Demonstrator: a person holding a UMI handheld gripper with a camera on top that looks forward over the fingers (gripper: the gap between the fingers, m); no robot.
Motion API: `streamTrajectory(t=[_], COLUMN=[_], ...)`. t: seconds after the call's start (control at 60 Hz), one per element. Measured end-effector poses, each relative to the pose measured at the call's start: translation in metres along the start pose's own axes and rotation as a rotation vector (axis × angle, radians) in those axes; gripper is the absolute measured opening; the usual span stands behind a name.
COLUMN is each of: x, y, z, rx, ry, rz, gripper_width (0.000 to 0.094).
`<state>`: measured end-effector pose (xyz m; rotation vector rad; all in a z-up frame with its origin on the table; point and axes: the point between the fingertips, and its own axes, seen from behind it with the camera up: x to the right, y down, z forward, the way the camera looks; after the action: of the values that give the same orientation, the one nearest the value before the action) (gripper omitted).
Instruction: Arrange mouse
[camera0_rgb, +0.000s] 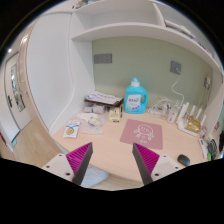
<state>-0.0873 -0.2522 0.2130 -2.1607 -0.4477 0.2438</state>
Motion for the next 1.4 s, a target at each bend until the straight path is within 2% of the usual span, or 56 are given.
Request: streamTrajectory(t=[0.15,0.3,0.483,0.667,0.867,1.217,1.333,1.4], x=[0.032,0.095,0.206,0.326,0.401,0.451,0.465,0.464], y=[0.030,0.088,0.164,0.204,0.213,0.189,0.183,0.182], z=[0.000,0.000,-0.003,0.007,0.048,0.111,0.123,0.128], rx=[-0.041,-0.102,-0.167,-0.159,-0.128,-0.079,-0.069,-0.065], ry=[0.035,0.097,0.200,0.300,0.321,0.295,0.303,0.288], rz=[0.025,0.058,0.102,0.110,0.119,0.109,0.159,0.185], gripper_width=[0.0826,0.0826,0.0828,0.0827,0.0829,0.0833,0.0768,0.0659])
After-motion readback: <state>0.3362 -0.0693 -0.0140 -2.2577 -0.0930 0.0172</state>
